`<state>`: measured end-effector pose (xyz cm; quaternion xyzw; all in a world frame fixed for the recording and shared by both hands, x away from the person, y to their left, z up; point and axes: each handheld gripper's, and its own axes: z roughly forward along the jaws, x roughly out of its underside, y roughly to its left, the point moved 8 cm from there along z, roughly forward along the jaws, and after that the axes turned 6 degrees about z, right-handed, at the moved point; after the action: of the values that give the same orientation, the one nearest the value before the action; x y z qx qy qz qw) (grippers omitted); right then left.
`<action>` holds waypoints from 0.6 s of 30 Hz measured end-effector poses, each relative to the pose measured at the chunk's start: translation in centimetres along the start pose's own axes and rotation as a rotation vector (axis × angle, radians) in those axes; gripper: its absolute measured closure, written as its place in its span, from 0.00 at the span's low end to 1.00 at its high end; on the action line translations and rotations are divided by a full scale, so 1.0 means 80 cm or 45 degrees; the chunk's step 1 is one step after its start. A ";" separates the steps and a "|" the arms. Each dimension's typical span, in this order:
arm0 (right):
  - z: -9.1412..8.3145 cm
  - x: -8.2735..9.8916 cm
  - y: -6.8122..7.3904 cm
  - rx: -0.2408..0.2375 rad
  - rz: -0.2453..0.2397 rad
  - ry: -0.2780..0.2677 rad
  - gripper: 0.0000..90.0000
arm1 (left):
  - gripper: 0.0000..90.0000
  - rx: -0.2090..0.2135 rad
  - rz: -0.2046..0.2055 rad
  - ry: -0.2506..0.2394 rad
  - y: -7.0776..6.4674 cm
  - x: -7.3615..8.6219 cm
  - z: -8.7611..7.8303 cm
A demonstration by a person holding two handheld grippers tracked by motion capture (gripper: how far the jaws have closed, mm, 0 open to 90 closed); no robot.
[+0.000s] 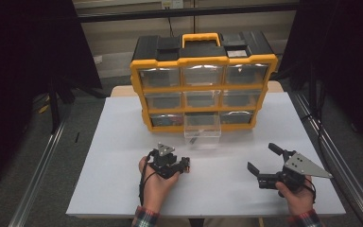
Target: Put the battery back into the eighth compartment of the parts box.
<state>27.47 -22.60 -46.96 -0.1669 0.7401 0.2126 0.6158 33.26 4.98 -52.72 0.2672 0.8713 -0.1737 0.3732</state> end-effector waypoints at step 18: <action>0.000 0.000 0.000 0.004 0.000 0.001 0.00 | 0.83 -0.011 -0.009 0.069 0.004 0.009 0.002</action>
<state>27.44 -22.59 -46.95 -0.1660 0.7408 0.2115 0.6156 33.12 5.38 -53.39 0.2672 0.8828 -0.1638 0.3500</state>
